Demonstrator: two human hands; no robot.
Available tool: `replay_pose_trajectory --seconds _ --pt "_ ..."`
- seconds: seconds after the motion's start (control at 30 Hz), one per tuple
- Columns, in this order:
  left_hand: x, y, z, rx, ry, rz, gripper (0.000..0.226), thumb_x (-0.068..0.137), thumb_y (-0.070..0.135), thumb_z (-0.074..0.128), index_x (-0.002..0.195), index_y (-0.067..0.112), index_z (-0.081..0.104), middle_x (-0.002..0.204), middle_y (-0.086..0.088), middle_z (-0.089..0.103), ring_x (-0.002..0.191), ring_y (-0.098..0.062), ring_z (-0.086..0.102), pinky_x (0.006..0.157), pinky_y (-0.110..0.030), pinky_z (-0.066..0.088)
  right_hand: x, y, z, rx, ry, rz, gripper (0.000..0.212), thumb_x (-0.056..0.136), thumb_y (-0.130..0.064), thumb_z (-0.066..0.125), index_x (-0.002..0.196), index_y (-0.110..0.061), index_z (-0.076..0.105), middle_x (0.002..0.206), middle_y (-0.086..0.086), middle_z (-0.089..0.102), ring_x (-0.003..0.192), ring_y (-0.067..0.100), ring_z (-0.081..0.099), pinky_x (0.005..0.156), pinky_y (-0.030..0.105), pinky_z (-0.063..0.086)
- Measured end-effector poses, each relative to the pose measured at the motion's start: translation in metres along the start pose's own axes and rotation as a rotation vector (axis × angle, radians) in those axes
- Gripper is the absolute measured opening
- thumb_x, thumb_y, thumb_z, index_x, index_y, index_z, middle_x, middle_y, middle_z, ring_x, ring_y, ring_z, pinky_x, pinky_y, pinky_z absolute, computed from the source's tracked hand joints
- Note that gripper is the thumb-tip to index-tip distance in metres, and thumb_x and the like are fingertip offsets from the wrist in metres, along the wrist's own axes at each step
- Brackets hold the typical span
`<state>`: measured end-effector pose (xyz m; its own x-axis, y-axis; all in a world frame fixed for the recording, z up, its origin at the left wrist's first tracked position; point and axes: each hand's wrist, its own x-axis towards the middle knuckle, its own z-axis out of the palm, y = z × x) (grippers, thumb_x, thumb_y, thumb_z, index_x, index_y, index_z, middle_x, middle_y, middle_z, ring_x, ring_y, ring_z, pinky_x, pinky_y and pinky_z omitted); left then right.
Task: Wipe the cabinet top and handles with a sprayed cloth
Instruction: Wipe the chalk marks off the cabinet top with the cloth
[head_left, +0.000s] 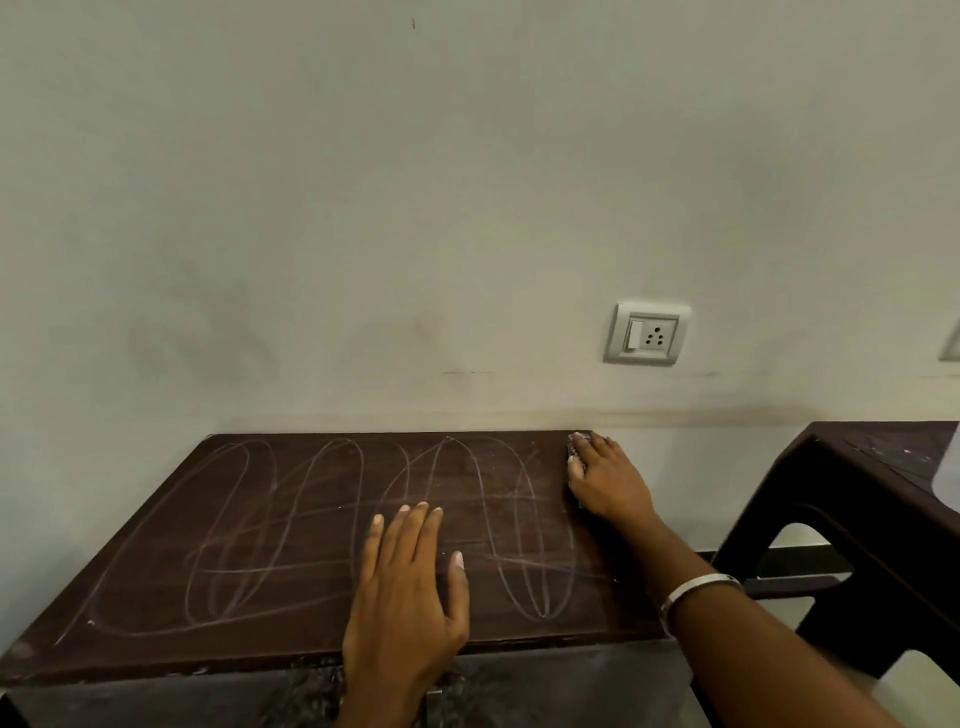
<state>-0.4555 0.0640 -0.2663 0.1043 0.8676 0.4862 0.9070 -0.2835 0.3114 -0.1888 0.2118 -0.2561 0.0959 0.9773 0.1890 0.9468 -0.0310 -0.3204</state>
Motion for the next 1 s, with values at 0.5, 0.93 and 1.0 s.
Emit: replay_pose_trajectory --seconds 0.5,0.93,1.0 --pt "-0.003 0.002 -0.003 0.027 0.008 -0.003 0.059 0.093 0.047 0.027 0.134 0.014 0.052 0.139 -0.002 0.052 0.135 -0.018 0.041 0.118 -0.036 0.009 -0.032 0.011 -0.006 -0.013 0.021 -0.003 0.061 0.094 -0.049 0.021 0.15 -0.025 0.029 0.159 -0.002 0.024 0.148 0.018 0.016 0.122 0.036 0.011" --pt "-0.003 0.003 -0.005 0.04 0.012 -0.022 0.06 0.093 0.045 0.026 0.133 0.01 0.054 0.138 -0.004 0.054 0.134 -0.018 0.043 0.117 -0.037 0.011 -0.071 -0.001 -0.015 -0.013 0.067 -0.11 0.051 0.101 -0.037 0.03 0.15 -0.021 0.032 0.158 -0.005 0.027 0.148 0.012 0.016 0.121 0.026 0.004" --pt "-0.003 0.003 -0.004 0.049 0.012 -0.013 0.06 0.093 0.045 0.026 0.133 0.009 0.054 0.136 -0.005 0.056 0.133 -0.019 0.044 0.117 -0.038 0.012 -0.07 0.005 -0.013 -0.011 0.057 -0.049 0.055 0.099 -0.043 0.027 0.15 -0.023 0.032 0.158 -0.004 0.027 0.148 0.014 0.016 0.122 0.031 0.008"
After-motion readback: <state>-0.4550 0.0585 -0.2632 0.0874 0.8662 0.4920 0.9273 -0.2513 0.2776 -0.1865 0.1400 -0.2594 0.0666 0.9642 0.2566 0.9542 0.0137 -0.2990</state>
